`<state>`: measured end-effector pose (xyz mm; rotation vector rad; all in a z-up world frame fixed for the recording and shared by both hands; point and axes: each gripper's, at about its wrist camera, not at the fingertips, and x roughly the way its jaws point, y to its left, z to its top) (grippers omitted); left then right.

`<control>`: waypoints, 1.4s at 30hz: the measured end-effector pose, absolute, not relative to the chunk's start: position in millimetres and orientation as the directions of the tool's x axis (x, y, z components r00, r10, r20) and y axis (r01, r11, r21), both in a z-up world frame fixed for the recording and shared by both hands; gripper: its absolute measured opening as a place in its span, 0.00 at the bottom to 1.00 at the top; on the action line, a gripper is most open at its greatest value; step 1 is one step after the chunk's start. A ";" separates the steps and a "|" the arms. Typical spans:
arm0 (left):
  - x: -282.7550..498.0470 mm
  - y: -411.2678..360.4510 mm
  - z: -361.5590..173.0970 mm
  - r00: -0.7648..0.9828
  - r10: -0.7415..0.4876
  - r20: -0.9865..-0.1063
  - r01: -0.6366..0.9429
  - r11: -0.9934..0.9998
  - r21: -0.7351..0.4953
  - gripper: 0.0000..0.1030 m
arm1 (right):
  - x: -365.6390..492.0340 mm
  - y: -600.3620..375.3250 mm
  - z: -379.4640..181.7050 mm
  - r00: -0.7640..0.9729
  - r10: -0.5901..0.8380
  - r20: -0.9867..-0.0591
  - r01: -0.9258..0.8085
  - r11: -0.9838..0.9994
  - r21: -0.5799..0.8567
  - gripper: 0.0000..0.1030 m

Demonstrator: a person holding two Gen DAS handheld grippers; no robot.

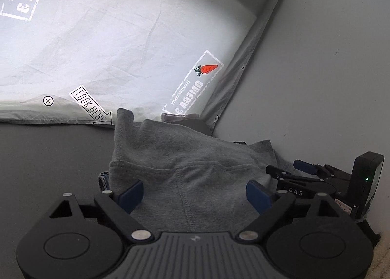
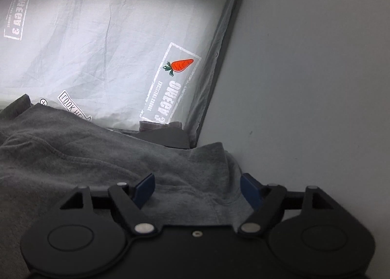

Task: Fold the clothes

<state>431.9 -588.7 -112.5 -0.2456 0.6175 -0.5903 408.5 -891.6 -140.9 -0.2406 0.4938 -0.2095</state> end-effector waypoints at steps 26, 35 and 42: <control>151.8 -404.5 23.8 0.935 -0.204 -0.292 0.182 0.978 -0.100 1.00 | 171.6 -605.4 -21.5 0.936 0.196 -0.292 -0.157 0.976 0.152 1.00; 68.3 -208.9 32.9 0.948 -0.163 -0.273 0.136 0.984 -0.115 1.00 | 82.8 -439.1 -0.7 0.935 0.178 -0.307 -0.102 0.963 0.248 1.00; 21.5 -105.4 31.1 0.931 -0.088 -0.354 0.073 0.996 -0.056 1.00 | 11.4 -329.0 2.2 0.935 0.118 -0.333 -0.052 0.978 0.202 1.00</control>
